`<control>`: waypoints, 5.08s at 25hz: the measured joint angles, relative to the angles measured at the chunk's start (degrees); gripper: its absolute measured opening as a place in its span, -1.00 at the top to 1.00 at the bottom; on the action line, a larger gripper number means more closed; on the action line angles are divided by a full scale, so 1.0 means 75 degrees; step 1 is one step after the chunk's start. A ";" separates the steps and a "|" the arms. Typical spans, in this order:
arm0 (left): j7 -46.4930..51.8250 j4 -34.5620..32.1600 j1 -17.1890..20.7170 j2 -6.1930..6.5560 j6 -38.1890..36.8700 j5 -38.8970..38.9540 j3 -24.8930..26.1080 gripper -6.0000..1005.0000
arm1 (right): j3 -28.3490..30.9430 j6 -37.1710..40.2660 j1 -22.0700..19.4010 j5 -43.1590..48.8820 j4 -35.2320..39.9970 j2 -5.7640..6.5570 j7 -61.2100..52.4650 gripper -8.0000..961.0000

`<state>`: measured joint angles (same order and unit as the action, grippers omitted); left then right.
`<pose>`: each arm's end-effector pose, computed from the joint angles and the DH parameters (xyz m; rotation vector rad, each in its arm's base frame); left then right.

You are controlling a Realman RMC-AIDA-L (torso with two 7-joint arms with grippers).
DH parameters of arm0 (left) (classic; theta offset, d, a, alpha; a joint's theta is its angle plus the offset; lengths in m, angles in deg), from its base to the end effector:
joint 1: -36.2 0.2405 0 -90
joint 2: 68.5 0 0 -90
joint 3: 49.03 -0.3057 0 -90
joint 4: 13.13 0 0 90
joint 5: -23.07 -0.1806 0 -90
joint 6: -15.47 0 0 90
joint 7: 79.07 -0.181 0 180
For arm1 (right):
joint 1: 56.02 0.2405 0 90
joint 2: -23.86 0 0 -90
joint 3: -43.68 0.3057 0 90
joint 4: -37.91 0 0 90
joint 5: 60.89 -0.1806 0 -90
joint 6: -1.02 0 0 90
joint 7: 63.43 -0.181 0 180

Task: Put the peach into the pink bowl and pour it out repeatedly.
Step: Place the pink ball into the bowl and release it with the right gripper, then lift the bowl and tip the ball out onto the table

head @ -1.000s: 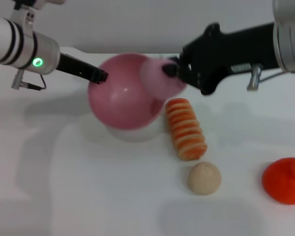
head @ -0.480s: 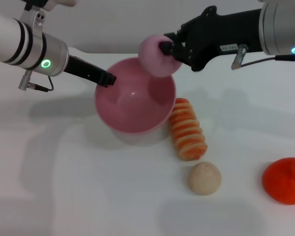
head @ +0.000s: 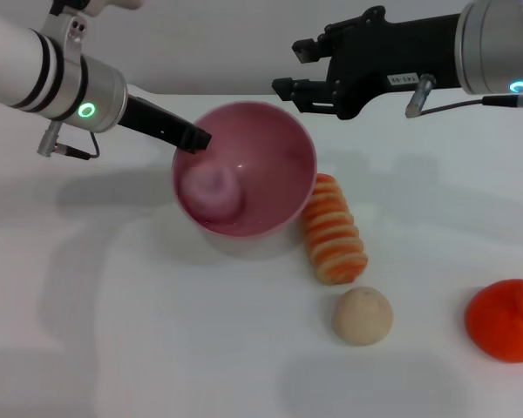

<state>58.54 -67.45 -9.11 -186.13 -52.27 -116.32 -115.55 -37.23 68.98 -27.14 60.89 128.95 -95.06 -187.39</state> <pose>-0.2149 0.4463 -0.0599 -2.5016 -0.9483 0.0553 0.1255 0.3770 -0.0366 -2.6330 0.1901 0.3009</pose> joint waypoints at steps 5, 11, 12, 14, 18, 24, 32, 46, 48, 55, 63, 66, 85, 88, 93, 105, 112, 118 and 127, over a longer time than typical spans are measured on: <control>0.0001 0.0000 -0.0024 -0.0006 -0.0015 0.0001 -0.0049 0.90 | -0.0003 -0.0215 -0.0088 -0.0053 0.0021 -0.0011 0.0004 0.07; 0.0048 0.0001 -0.0027 0.0000 -0.0017 -0.0008 -0.0049 0.90 | 0.0218 -0.0394 -0.0516 -0.0717 0.0448 -0.0061 0.0006 0.00; 0.0058 0.0002 -0.0026 0.0001 -0.0019 -0.0007 -0.0049 0.90 | 0.0293 -0.0428 -0.0624 -0.0800 0.0526 -0.0076 0.0006 0.00; 0.0070 0.0002 -0.0025 0.0002 -0.0023 -0.0007 -0.0044 0.90 | 0.0457 -0.0494 -0.0802 -0.0983 0.0584 -0.0090 0.0006 0.00; 0.0080 0.0000 -0.0037 -0.0006 0.0005 -0.0003 0.0005 0.90 | 0.0901 -0.0499 -0.1024 -0.1468 0.0530 -0.0085 0.0023 0.00; 0.0223 -0.0008 -0.0106 -0.0020 0.0171 0.0017 -0.0022 0.90 | 0.1534 -0.0457 -0.1280 -0.2321 0.0315 -0.0035 0.0549 0.00; 0.0450 -0.0011 -0.0179 -0.0042 0.0319 0.0070 -0.0050 0.90 | 0.2323 -0.0241 -0.1138 -0.3463 -0.1078 0.0328 0.1598 0.00; 0.0506 -0.0180 -0.0317 -0.0048 0.0435 0.0146 -0.0392 0.89 | 0.3366 -0.0307 -0.1839 -0.4060 -0.2180 0.0110 0.3817 0.00; 0.0499 -0.0209 -0.0302 -0.0055 0.0710 0.0298 -0.0689 0.89 | 0.3744 -0.0380 -0.1968 -0.4545 -0.2643 0.0090 0.4392 0.01; 0.0376 -0.0213 -0.0188 -0.0079 0.1716 0.0923 -0.1673 0.89 | 0.4581 -0.0270 -0.2239 -0.6106 -0.4207 0.0049 0.6034 0.00; 0.0297 -0.0149 0.0009 -0.0103 0.2753 0.1535 -0.2607 0.89 | 0.4615 -0.0237 -0.2435 -0.6290 -0.4427 0.0010 0.6213 0.00; 0.0255 -0.0146 0.0027 -0.0103 0.2923 0.1682 -0.2814 0.89 | 0.4592 -0.0203 -0.2401 -0.6317 -0.4435 0.0005 0.6192 0.00; -0.0792 -0.0441 0.0175 -0.0125 0.3899 0.2872 -0.4012 0.89 | 0.4620 0.0211 -0.2361 -0.6805 -0.4611 -0.0004 0.6243 0.00; -0.0886 -0.0590 0.0263 -0.0124 0.4141 0.2885 -0.4175 0.89 | 0.4636 0.0350 -0.2456 -0.7190 -0.4692 -0.0004 0.6402 0.00; -0.1024 -0.0737 0.0467 -0.0123 0.4789 0.2893 -0.4460 0.89 | 0.4681 0.0938 -0.2683 -0.8352 -0.5174 0.0007 0.7219 0.00; -0.2665 -0.2196 0.1870 -0.0097 0.8883 0.2817 -0.7247 0.89 | 0.4811 0.1364 -0.2906 -0.8585 -0.5255 0.0007 0.7281 0.00; -0.3808 -0.2227 0.2077 -0.0112 1.0713 0.2757 -0.8510 0.89 | 0.4824 0.1489 -0.2935 -0.8587 -0.5287 0.0001 0.7249 0.00; -0.3875 -0.2160 0.2119 -0.0112 1.1298 0.2607 -0.8765 0.89 | 0.4825 0.1554 -0.2937 -0.8587 -0.5274 -0.0001 0.7242 0.00; -0.3881 -0.1988 0.2260 -0.0116 1.2297 0.2005 -0.9174 0.89 | 0.4825 0.1557 -0.2875 -0.8587 -0.5299 -0.0001 0.7226 0.00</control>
<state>29.43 -82.36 7.84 -187.00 39.95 -101.28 -184.35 -1.05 80.66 -48.70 -3.51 89.21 -95.06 -133.20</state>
